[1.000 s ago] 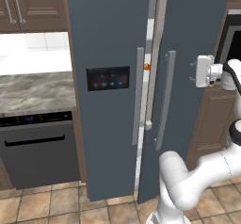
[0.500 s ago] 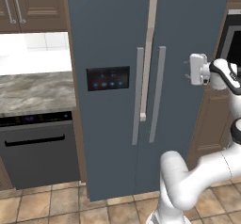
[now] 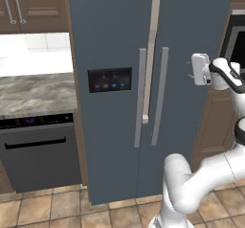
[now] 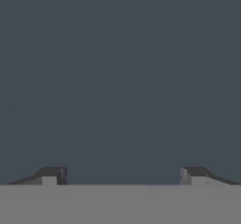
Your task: Pick up the frozen steak from the freezer, place it on any shelf in the fridge, and close the fridge and freezer doors when done.
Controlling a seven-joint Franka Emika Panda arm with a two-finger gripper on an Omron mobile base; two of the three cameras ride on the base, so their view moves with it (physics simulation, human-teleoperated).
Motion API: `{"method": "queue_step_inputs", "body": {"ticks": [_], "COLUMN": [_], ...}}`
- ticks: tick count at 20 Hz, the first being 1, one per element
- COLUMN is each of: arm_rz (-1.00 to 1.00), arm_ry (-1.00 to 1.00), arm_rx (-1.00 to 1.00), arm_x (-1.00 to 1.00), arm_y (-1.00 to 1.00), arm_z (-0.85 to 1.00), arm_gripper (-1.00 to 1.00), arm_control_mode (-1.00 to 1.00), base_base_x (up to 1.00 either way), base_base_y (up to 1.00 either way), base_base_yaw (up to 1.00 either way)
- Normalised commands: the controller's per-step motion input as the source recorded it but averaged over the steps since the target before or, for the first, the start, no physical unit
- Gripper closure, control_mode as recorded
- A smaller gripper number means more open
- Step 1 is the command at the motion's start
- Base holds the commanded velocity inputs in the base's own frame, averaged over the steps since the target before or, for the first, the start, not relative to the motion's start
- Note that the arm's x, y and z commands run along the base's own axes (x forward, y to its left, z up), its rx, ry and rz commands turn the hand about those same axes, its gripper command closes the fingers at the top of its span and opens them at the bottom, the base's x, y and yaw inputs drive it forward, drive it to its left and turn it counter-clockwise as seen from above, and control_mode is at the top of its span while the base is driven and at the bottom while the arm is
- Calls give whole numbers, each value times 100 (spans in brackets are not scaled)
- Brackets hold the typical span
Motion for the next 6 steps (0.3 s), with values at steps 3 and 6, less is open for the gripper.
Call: {"method": "queue_step_inputs", "body": {"ticks": [3,6], "arm_rz": [0,0], "arm_ry": [0,0], "arm_rx": [0,0], "arm_x": [0,0], "arm_y": [0,0], "arm_z": [0,0], "arm_gripper": [-100,-100], "arm_control_mode": [-100,-100], "base_base_x": [0,0], "base_base_y": [0,0], "base_base_yaw": [0,0]}}
